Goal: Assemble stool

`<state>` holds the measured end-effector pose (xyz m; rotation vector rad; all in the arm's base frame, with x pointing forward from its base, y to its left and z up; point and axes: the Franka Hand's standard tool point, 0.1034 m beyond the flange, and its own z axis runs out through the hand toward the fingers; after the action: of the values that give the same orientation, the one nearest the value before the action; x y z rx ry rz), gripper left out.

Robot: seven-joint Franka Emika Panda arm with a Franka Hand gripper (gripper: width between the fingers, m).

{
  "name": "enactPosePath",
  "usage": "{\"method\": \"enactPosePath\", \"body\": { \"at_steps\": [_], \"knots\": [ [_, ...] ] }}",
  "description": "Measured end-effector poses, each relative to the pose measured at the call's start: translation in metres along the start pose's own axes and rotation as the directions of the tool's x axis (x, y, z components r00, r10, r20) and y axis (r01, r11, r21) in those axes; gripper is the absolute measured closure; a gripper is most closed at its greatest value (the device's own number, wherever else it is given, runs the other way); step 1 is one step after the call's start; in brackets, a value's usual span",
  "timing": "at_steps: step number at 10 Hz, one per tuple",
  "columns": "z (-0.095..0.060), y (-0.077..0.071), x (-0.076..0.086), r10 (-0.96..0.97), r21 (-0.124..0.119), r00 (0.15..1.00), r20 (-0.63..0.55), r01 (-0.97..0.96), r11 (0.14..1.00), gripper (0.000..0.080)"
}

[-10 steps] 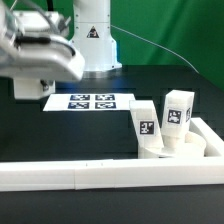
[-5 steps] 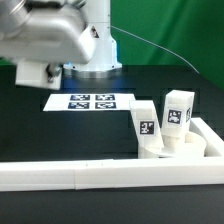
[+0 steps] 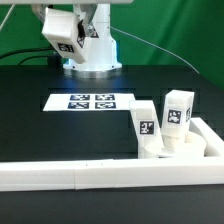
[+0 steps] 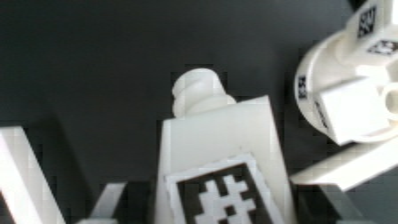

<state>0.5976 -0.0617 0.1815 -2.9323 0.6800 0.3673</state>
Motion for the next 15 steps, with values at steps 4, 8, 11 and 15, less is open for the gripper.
{"method": "enactPosePath", "body": {
  "at_steps": [4, 8, 11, 15],
  "knots": [
    [0.015, -0.084, -0.008, 0.106, 0.102, 0.933, -0.345, -0.075, 0.992, 0.0476],
    [0.032, -0.139, -0.019, 0.209, 0.199, 0.842, -0.497, -0.123, 0.972, 0.0476],
    [0.044, -0.165, -0.029, 0.246, 0.276, 0.769, -0.591, -0.094, 0.957, 0.0476],
    [0.07, -0.164, -0.029, 0.224, 0.258, 0.743, -0.631, -0.072, 0.964, 0.0476]
  ]
}}
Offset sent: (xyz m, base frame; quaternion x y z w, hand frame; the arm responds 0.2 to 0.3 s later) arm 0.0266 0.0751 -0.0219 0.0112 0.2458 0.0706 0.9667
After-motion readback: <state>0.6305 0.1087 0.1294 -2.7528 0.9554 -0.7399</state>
